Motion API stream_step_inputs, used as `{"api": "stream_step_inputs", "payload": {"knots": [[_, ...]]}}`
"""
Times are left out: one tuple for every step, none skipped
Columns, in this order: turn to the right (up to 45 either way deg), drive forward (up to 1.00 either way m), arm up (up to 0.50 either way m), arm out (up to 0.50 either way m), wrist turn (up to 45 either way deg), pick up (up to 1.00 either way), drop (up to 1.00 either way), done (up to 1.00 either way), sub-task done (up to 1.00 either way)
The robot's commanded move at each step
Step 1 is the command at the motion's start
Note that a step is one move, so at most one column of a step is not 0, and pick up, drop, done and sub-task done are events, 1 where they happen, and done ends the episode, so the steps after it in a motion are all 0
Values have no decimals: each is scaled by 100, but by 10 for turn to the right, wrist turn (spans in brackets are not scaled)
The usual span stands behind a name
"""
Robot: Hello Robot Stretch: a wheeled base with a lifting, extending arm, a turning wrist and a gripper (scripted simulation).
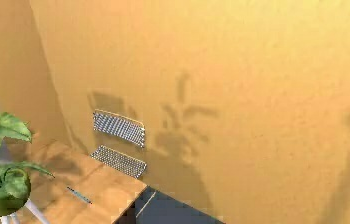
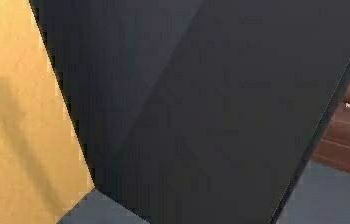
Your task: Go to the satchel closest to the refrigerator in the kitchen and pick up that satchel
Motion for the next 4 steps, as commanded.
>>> {"api": "stream_step_inputs", "payload": {"knots": [[450,0,0,0,0,0,0,0,0],[450,0,0,0,0,0,0,0,0],[450,0,0,0,0,0,0,0,0],[390,0,0,0,0,0,0,0,0]]}}
